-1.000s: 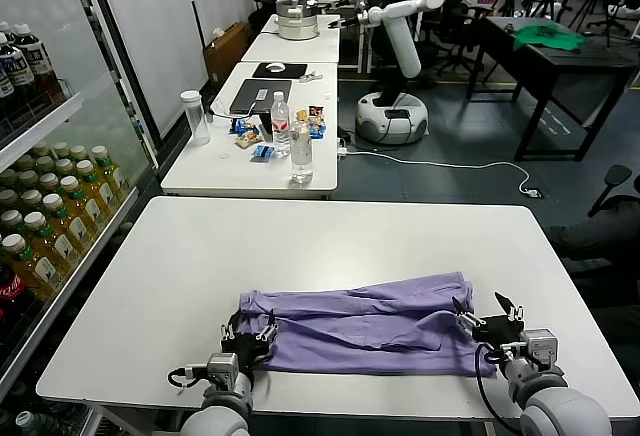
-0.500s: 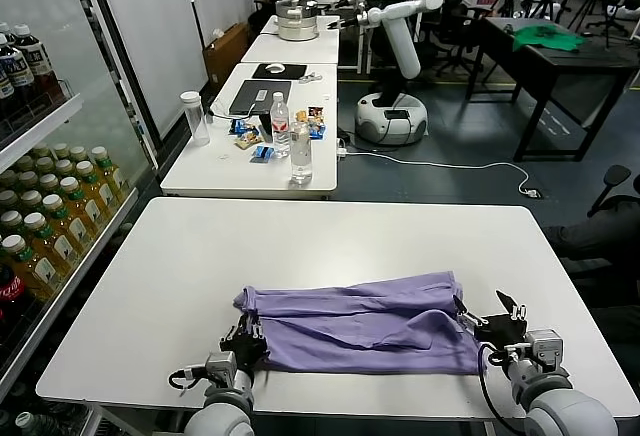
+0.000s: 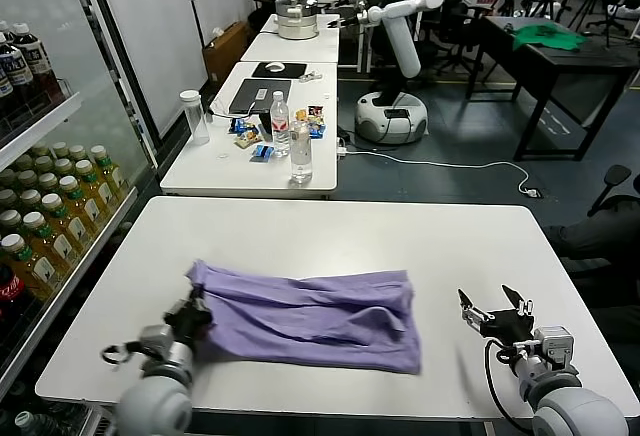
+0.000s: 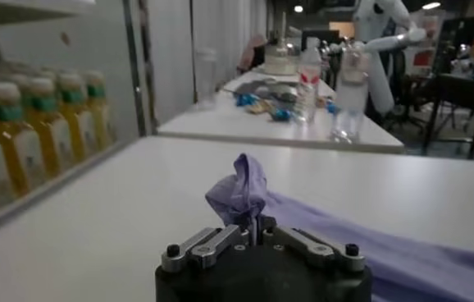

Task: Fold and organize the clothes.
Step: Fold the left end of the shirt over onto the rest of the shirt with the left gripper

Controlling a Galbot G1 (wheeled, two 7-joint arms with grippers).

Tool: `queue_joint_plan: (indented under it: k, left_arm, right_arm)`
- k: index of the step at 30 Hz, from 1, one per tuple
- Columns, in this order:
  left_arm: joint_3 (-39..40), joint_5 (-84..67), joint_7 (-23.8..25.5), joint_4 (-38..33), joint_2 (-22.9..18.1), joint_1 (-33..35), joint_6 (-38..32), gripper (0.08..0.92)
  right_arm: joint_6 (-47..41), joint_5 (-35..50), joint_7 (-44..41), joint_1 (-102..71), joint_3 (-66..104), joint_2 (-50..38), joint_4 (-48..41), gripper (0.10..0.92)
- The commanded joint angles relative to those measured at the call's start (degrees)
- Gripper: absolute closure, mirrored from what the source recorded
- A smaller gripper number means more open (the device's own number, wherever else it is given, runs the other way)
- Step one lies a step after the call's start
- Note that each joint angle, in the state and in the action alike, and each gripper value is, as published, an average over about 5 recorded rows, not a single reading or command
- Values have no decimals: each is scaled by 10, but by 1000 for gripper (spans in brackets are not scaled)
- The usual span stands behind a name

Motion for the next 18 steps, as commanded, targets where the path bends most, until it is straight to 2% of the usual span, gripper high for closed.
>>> queue_joint_plan:
  k: [1, 4, 7, 13, 18]
  left_arm:
    - [-135, -295, 23, -119, 91, 6, 18, 878]
    - [-90, -388, 24, -177, 51, 3, 27, 878]
    - [-29, -424, 28, -199, 2, -7, 27, 878]
    - [95, -413, 31, -143, -69, -49, 15, 878]
    - [162, -387, 30, -88, -102, -91, 12, 878]
  right_arm:
    - [0, 1, 0, -2, 3, 1, 4, 203]
    - [0, 0, 1, -4, 5, 2, 5, 203]
    - [0, -2, 1, -9, 6, 3, 6, 203]
    - [1, -4, 0, -18, 12, 2, 9, 203]
    - [1, -1, 0, -19, 18, -5, 9, 203]
